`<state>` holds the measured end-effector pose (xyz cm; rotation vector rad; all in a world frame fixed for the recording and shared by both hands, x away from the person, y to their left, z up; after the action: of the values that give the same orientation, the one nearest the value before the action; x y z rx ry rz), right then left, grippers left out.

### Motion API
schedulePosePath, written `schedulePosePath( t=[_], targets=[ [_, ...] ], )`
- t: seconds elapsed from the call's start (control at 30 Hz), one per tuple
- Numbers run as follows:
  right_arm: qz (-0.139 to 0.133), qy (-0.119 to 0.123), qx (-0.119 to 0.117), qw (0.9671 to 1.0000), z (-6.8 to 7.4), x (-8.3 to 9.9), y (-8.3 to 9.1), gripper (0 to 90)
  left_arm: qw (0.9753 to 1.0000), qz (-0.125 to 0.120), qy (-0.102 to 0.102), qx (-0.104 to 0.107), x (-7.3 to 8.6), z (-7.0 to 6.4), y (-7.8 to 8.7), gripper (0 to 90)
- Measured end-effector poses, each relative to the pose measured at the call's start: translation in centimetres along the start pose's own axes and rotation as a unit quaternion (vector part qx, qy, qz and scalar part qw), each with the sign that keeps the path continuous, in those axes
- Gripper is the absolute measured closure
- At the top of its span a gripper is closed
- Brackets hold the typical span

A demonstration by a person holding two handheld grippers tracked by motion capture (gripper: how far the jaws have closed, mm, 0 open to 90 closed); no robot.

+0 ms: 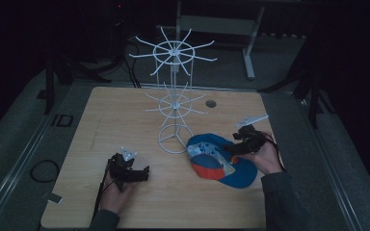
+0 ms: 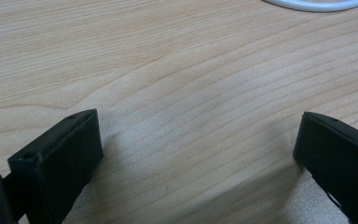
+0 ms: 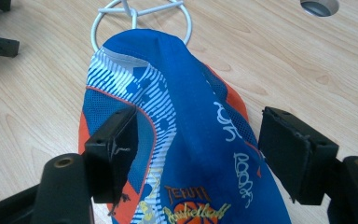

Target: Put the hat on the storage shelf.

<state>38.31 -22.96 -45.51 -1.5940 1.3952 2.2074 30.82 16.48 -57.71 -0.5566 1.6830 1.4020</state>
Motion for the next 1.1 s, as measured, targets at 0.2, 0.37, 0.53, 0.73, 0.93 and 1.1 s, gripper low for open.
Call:
schedulePosePath(
  t=[0.2, 0.37, 0.53, 0.73, 0.93, 1.1],
  targets=[
    [0.009, 0.01, -0.004, 0.9999, 0.0, -0.5, -1.0, 28.0, 1.0, 0.001, -0.001, 0.001, 0.0, 0.0, 0.0, 1.4],
    [0.018, 0.012, -0.007, 0.9998, -0.1, -0.7, -1.7, 28.0, 1.0, 0.002, -0.002, 0.001, 0.0, 0.0, 0.0, 1.4],
    [0.033, 0.016, -0.007, 0.9993, -0.3, -0.8, -2.9, 28.0, 1.0, 0.001, -0.001, 0.001, 0.0, 0.0, 0.0, 1.4],
    [0.043, 0.013, -0.009, 0.9989, -0.6, -0.7, -3.7, 28.2, 1.0, 0.0, 0.0, 0.002, 0.0, -0.1, 0.0, 1.4],
    [0.06, 0.017, -0.013, 0.9979, -0.8, -0.6, -4.5, 28.1, 1.0, 0.0, -0.001, 0.002, 0.0, -0.1, 0.0, 1.4],
    [0.068, 0.018, -0.015, 0.9974, -0.9, -0.6, -5.0, 28.1, 1.0, 0.0, -0.001, 0.002, 0.0, -0.1, 0.0, 1.4]
  ],
)
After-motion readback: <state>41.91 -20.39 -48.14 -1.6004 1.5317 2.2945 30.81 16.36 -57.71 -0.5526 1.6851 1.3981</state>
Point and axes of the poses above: each handheld gripper's, and its own axes: y roughly backward along the jaws, x roughly out of its underside, z roughly to its left, the point moved 1 cm from there along -y, roughly forward along the jaws, and after that the axes turned 12 degrees about -z, right-handed, at the moved point
